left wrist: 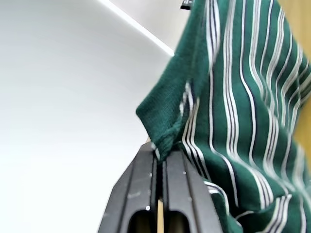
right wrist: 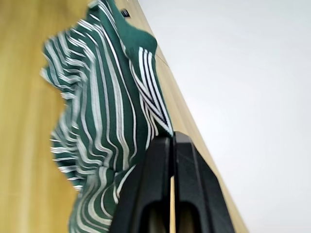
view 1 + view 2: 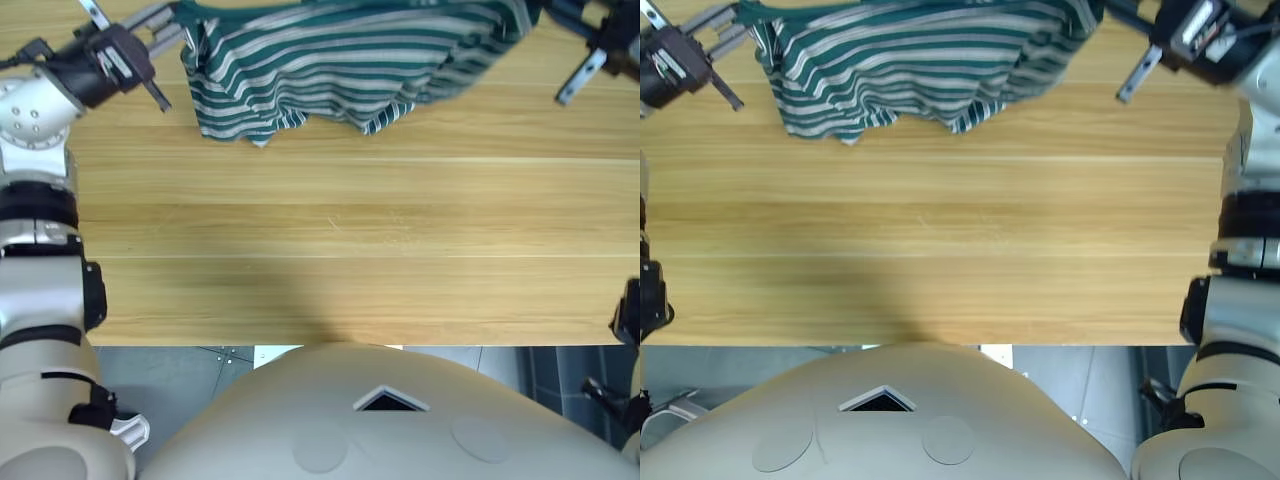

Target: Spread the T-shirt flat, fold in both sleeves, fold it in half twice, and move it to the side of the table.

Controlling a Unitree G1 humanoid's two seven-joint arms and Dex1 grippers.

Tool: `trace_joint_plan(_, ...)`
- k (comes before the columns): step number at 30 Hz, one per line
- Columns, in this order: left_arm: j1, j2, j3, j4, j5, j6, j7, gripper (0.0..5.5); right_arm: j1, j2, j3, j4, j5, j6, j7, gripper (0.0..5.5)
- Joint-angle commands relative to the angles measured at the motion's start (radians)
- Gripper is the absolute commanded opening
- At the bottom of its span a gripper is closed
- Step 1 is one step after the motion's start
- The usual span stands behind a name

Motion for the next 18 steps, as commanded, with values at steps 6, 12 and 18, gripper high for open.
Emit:
trace_joint_plan(6, 0.433, 0.258, 0.232, -0.903, -0.665, 0.188, -0.216, 0.03, 0.358, -0.094, -0.472, -0.536, 0.735, 0.287, 0.416, 0.00)
trace_joint_plan(12, 0.354, 0.232, 0.491, -1.169, -1.069, 0.425, -0.171, 0.03, 0.253, -0.047, -0.582, -0.566, 1.002, 0.541, 0.480, 0.00)
trace_joint_plan(18, 0.023, 0.134, 0.216, -0.796, -0.465, 0.504, -0.201, 0.03, -0.001, -0.009, -0.318, -0.336, 0.524, 0.520, 0.375, 0.00)
